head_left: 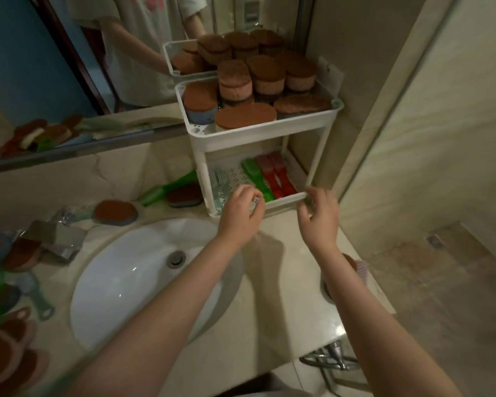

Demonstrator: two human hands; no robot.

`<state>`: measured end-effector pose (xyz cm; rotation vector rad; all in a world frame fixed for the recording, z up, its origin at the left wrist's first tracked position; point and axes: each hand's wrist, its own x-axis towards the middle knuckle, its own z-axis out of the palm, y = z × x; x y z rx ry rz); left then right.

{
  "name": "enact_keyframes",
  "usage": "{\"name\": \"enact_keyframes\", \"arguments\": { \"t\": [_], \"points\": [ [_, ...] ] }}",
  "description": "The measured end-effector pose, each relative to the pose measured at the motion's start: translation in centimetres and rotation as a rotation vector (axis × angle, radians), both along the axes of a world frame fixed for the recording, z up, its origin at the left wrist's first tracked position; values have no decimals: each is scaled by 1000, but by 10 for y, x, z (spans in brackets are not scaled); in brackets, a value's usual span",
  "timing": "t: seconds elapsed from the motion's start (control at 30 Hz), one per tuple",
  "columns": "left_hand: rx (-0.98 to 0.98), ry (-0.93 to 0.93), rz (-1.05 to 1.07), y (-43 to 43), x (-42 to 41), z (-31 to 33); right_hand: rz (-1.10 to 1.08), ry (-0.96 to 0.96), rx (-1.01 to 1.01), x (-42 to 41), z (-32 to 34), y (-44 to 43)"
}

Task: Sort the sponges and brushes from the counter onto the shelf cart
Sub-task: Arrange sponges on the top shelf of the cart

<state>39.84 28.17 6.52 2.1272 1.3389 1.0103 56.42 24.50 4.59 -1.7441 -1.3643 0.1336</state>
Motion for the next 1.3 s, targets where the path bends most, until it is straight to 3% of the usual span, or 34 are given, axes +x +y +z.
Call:
{"name": "enact_keyframes", "arguments": {
  "t": [0.27,0.37,0.5,0.67,0.87,1.07,1.2,1.3],
  "points": [
    [-520,152,-141,-4,35,-38,-238,23,-653,48,-52,-50],
    [-600,205,-194,-8,49,-46,-295,-49,-851,53,-67,-66],
    [-636,237,-228,-11,59,-51,-312,-107,-968,50,-79,-72],
    [-681,218,-237,-12,58,-50,-311,-109,-919,44,-75,-64],
    [-931,82,-338,-9,54,-41,-247,513,-610,29,-46,-24],
    [-857,115,-307,-3,53,-46,-114,725,-523,19,-38,-11],
    [-847,150,-222,-2,52,-52,-209,679,-492,28,-49,-18],
    [-880,141,-198,-3,54,-56,-406,510,-599,47,-65,-38]
  ]
}}
